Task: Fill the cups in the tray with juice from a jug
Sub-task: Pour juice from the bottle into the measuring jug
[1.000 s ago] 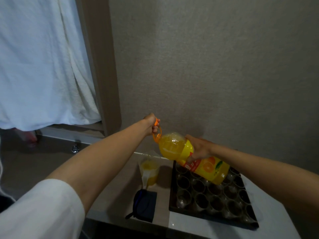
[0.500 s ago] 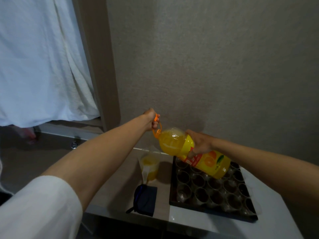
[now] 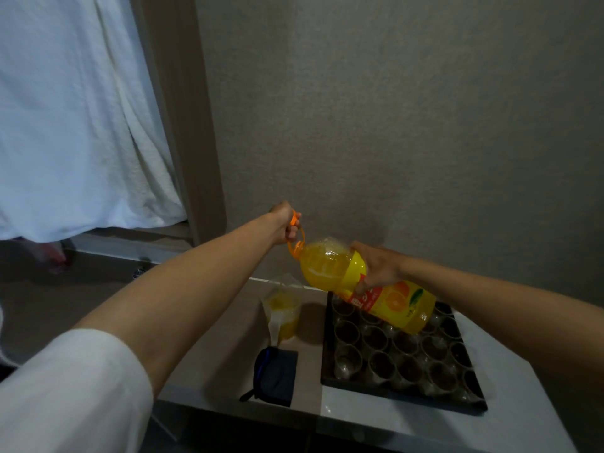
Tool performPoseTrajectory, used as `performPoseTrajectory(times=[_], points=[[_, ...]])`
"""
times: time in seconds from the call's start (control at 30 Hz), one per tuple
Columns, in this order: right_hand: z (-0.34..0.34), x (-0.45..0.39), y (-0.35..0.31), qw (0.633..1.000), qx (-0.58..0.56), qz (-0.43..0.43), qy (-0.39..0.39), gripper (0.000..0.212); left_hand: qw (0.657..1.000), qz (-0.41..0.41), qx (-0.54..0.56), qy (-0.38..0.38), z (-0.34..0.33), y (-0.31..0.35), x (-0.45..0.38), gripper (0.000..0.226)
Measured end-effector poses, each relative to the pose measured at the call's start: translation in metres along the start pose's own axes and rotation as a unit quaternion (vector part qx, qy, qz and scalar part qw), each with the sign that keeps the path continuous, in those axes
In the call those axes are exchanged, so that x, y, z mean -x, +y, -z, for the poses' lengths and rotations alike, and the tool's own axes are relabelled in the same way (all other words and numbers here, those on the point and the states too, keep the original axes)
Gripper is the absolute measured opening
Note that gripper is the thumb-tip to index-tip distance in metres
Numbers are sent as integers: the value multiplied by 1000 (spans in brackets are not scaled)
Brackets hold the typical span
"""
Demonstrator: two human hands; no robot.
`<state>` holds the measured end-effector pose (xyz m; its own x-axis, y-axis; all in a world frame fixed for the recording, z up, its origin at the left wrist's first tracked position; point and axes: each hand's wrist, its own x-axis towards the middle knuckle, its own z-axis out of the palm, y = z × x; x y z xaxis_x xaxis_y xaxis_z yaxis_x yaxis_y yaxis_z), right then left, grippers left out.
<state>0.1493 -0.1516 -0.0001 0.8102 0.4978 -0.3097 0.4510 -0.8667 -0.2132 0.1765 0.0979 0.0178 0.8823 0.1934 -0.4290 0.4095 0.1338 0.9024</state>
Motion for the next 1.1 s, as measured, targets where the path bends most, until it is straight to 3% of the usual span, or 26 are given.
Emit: performPoseTrajectory(times=[0.47,1.1], points=[[5,4,-5,1000,12,0,-3,99,1000,0,20,-7,2,2,5,39],[8,5,-7,1000,4,-1,-9,96,1000,2,25,-1,4,2,5,42]])
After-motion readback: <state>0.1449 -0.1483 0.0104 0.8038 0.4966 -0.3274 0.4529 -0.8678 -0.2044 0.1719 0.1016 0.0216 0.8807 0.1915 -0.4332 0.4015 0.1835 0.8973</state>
